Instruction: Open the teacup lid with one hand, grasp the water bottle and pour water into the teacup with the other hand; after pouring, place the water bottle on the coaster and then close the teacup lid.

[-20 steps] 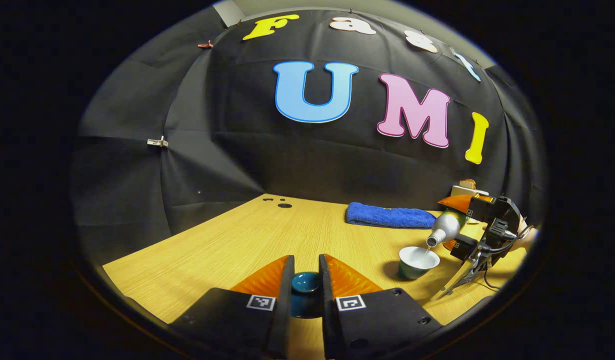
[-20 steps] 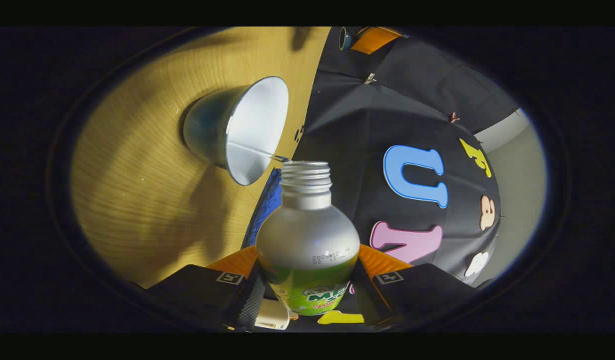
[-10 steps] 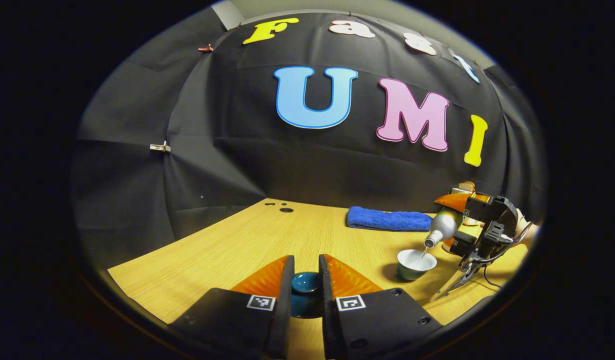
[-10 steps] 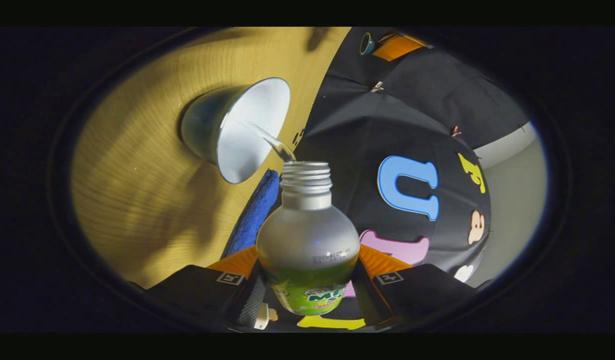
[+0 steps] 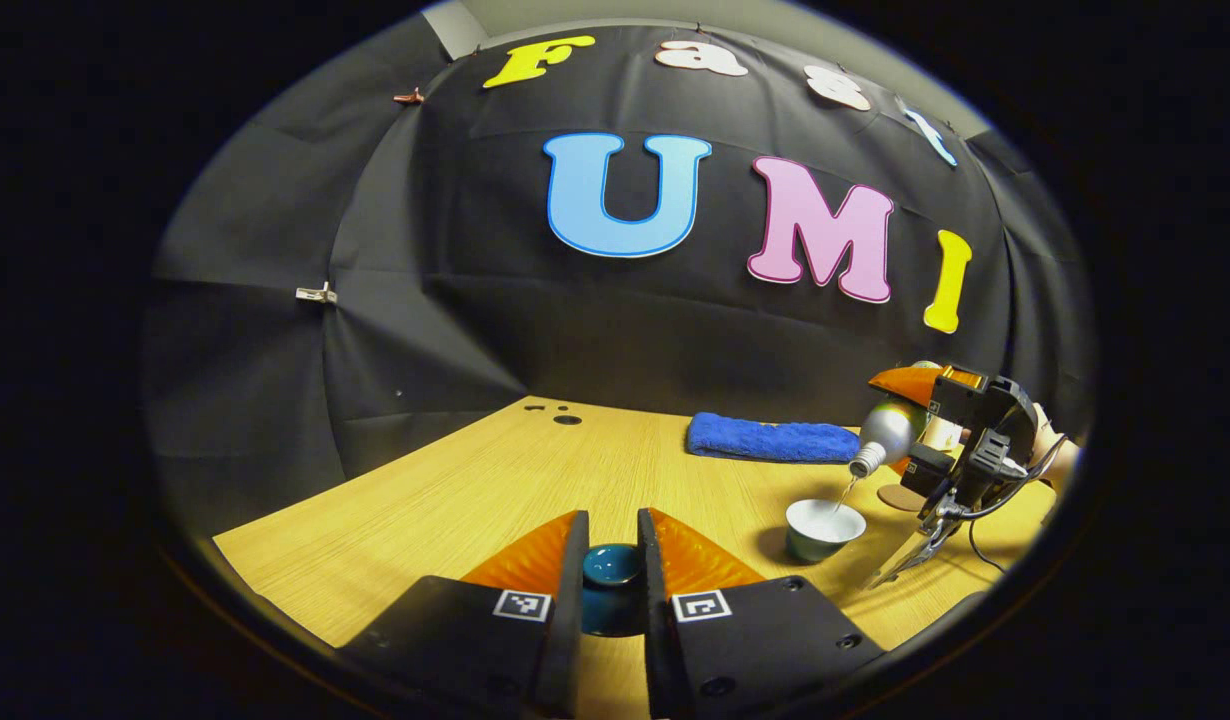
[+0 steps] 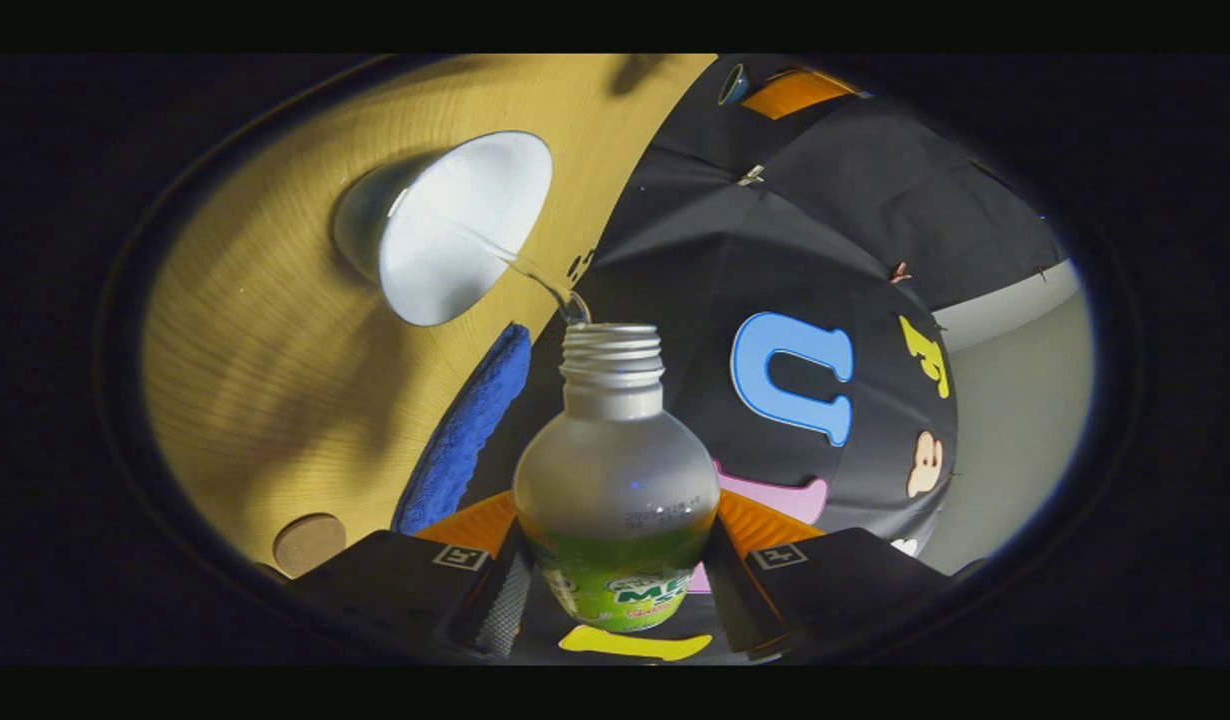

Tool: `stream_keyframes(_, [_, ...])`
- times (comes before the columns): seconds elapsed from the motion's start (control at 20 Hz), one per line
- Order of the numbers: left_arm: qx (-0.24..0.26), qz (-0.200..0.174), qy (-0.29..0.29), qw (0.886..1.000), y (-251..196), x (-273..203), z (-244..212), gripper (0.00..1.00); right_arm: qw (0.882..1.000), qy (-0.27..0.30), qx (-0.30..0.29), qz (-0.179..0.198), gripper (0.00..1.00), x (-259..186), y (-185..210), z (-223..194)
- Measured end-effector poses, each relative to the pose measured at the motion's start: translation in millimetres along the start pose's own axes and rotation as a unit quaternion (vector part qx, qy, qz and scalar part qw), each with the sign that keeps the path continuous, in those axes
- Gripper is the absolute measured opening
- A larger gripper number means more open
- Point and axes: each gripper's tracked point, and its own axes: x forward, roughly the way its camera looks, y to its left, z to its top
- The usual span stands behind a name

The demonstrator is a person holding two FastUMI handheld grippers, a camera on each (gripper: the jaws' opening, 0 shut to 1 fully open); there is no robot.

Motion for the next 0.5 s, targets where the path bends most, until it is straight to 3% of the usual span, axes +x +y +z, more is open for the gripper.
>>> stream_keyframes(0.35, [0.006,0.000,-0.002,1.000,-2.3,-2.5,2.6,0.33,0.999,-0.013,-0.034,-0.013,0.79,-1.5,-4.4,9.6])
stream_keyframes(0.5, [0.006,-0.001,-0.003,1.000,-2.4,-3.0,3.2,0.27,0.999,-0.014,-0.037,-0.018,0.79,-2.6,-6.2,9.3])
